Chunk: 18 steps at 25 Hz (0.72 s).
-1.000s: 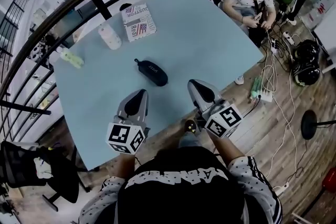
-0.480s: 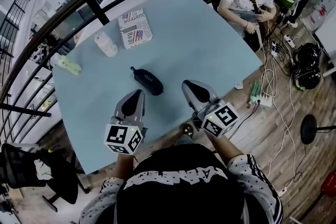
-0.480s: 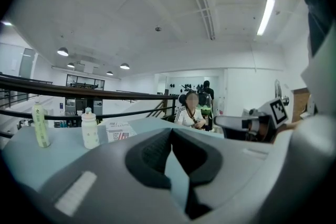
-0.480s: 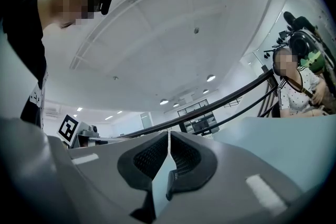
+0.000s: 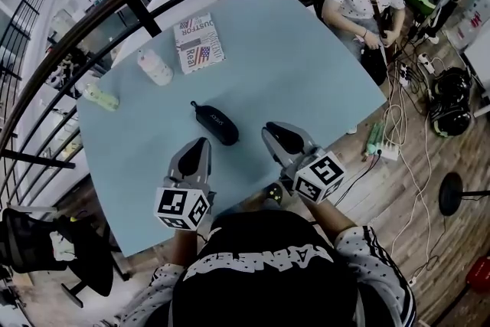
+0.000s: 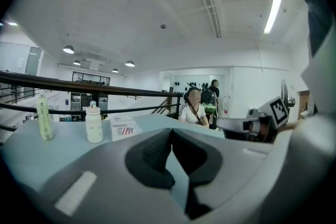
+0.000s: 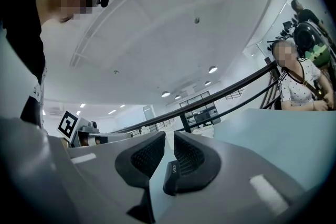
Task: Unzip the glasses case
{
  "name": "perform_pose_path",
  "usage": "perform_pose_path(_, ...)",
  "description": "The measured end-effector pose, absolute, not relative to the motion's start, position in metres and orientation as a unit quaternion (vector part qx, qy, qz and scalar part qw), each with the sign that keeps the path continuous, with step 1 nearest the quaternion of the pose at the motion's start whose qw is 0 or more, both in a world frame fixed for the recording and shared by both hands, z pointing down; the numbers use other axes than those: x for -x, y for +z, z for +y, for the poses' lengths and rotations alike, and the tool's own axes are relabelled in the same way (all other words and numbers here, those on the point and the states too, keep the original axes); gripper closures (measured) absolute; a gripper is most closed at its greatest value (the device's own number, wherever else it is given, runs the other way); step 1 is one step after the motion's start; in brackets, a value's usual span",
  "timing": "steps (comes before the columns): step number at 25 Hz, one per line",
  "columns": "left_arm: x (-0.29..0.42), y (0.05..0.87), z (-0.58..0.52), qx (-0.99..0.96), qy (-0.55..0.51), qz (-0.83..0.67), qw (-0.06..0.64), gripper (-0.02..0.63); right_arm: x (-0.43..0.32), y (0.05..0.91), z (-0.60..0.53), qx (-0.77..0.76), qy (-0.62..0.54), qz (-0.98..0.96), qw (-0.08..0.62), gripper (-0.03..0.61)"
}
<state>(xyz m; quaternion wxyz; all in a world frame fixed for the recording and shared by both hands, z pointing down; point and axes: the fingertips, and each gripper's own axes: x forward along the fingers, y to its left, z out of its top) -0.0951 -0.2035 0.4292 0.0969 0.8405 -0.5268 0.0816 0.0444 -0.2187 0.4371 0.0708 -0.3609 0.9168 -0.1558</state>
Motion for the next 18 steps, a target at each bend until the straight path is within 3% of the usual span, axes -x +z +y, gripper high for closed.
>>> perform_pose_path(8, 0.132, 0.434, -0.231, -0.838, 0.077, -0.530, 0.104, 0.614, -0.003, 0.453, -0.238, 0.361, -0.163, 0.918, 0.032, 0.476)
perform_pose_path(18, 0.189, 0.450, -0.255, -0.823, 0.077, -0.548, 0.127, 0.614, 0.063, 0.499, -0.269, 0.335, -0.169, 0.925, -0.055, 0.341)
